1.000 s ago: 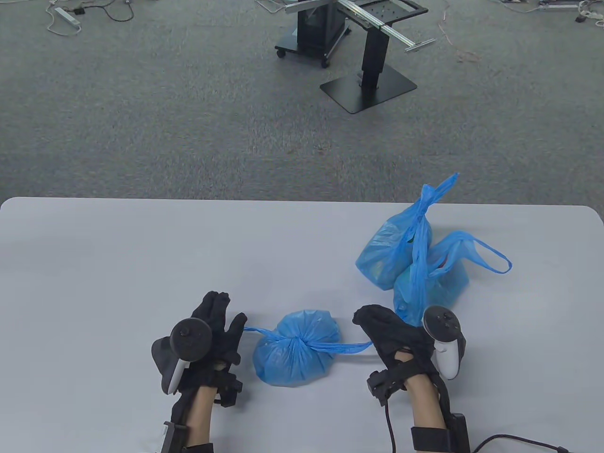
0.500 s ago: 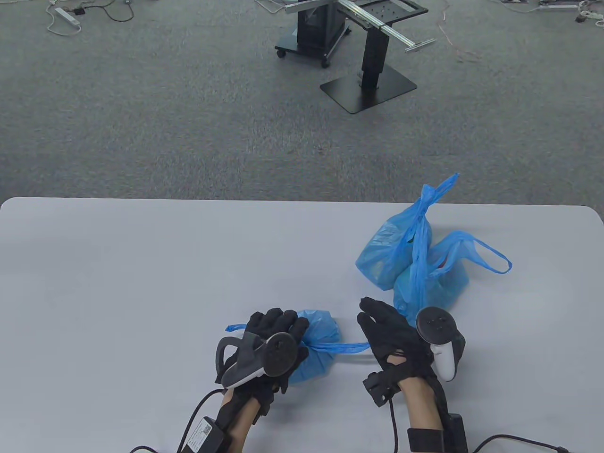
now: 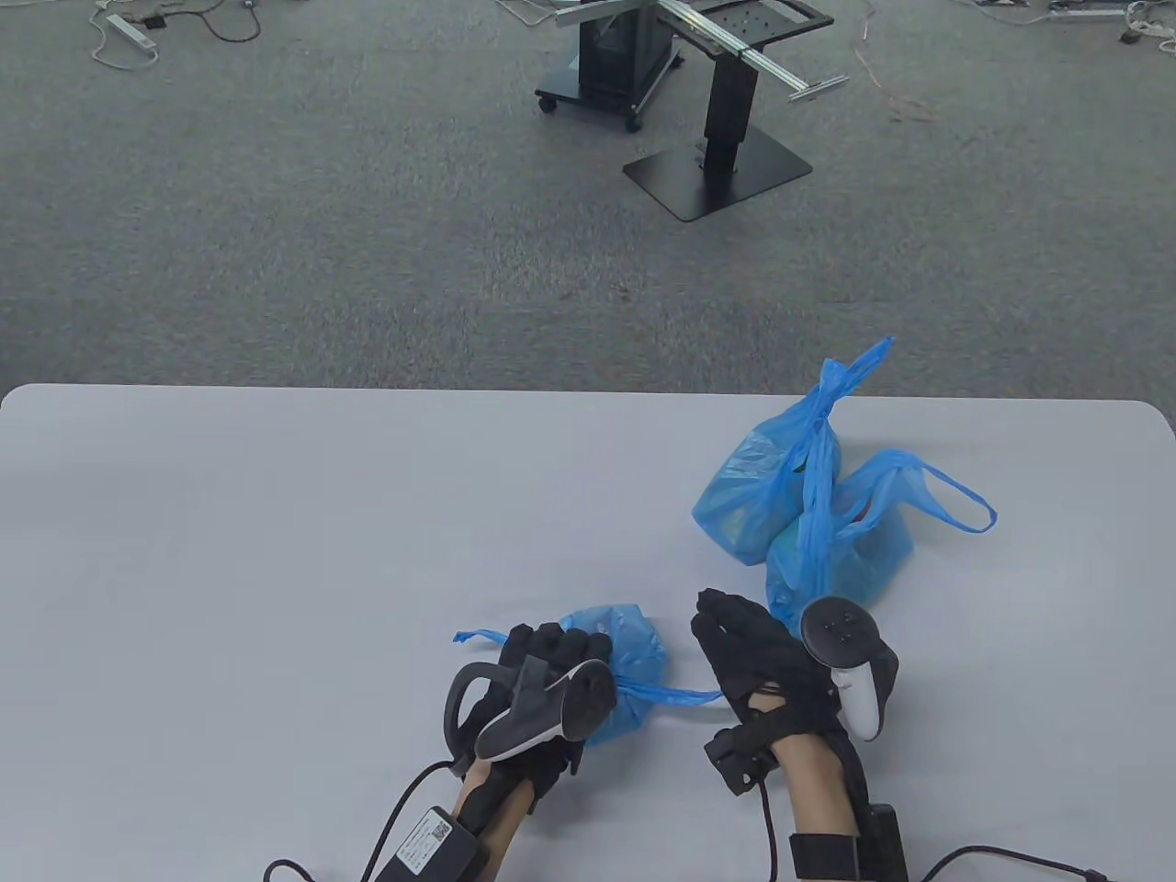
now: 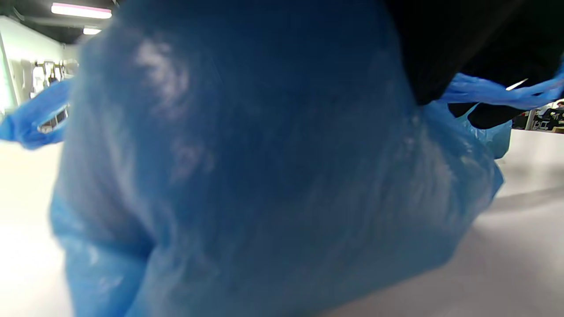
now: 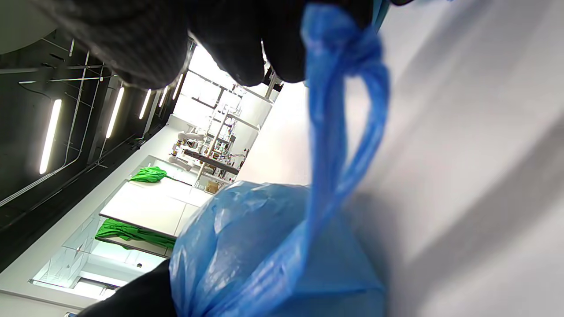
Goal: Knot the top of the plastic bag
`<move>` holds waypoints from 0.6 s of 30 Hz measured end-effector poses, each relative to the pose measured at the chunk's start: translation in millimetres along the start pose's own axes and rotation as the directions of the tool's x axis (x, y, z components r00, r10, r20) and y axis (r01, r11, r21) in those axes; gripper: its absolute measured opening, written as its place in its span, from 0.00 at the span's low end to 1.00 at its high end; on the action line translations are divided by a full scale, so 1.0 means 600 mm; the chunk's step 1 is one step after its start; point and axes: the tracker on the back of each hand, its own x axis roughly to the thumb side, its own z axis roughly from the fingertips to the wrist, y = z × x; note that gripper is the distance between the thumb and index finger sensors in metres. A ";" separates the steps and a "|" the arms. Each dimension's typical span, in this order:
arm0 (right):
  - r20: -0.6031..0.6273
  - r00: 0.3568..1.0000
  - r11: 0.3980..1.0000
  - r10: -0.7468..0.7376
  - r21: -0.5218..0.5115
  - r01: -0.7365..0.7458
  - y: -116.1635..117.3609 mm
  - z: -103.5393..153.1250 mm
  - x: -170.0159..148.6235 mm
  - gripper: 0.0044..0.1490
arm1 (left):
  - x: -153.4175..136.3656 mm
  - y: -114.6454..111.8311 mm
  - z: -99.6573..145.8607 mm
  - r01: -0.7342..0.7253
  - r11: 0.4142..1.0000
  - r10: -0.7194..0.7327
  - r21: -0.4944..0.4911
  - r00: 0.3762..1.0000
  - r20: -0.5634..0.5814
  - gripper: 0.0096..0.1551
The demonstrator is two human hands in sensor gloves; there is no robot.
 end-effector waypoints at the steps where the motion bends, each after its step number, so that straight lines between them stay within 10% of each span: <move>1: 0.001 1.000 1.000 0.000 0.000 0.000 0.000 0.000 0.000 0.40 | 0.002 0.001 0.000 0.006 1.000 -0.006 0.018 1.000 0.003 0.34; 18: 0.004 1.000 1.000 -0.001 -0.017 0.001 0.003 0.000 0.004 0.40 | -0.026 0.053 0.001 -0.048 0.986 0.053 0.161 0.998 -0.023 0.25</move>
